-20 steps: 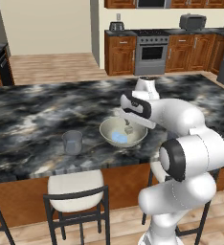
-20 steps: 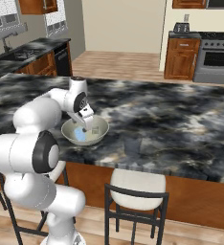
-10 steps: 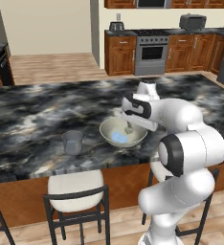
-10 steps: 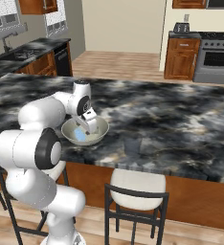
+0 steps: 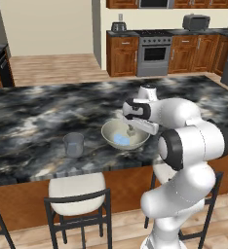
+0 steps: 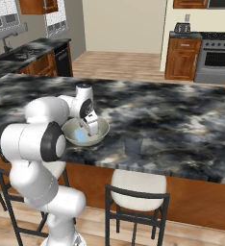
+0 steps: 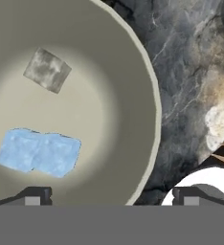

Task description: There are four ice cubes in the ice bowl. Place two ice cubes in each glass of water.

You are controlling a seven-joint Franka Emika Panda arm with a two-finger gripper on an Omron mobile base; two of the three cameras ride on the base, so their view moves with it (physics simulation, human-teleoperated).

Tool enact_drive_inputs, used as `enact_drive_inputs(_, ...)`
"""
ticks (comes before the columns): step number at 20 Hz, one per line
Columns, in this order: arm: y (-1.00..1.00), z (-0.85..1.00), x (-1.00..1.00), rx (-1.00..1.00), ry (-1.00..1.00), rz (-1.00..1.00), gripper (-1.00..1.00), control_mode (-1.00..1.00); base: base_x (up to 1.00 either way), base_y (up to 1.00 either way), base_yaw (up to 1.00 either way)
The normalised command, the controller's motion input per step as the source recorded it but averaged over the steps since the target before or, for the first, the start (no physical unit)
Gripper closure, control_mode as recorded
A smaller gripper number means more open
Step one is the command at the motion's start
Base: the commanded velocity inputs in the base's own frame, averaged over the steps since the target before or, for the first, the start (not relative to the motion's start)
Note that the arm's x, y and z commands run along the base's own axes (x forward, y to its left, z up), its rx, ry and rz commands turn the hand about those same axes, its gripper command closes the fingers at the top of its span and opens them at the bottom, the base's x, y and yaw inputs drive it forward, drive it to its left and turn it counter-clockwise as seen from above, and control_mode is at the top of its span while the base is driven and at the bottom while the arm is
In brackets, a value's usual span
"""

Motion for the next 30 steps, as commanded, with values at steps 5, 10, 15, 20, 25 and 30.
enact_drive_inputs(5, 0.0, -0.05, 0.21, 0.0, 0.0, -0.05, -1.0, -1.0, 0.0, 0.0, 0.0)
enact_drive_inputs(10, 0.0, -0.06, 0.2, 0.0, 0.0, -0.05, -1.0, -1.0, 0.0, 0.0, 0.0)
enact_drive_inputs(15, 0.0, -0.12, 0.18, -0.02, 0.0, -0.05, -1.0, -1.0, 0.0, 0.0, 0.0)
enact_drive_inputs(20, 0.0, -0.12, 0.16, -0.01, 0.0, -0.04, -1.0, -1.0, 0.0, 0.0, 0.0)
enact_drive_inputs(25, 0.0, -0.12, 0.14, -0.01, -0.01, -0.04, -1.0, -1.0, 0.0, 0.0, 0.0)
enact_drive_inputs(30, 0.0, -0.14, 0.14, -0.01, -0.02, -0.03, -1.0, -1.0, 0.0, 0.0, 0.0)
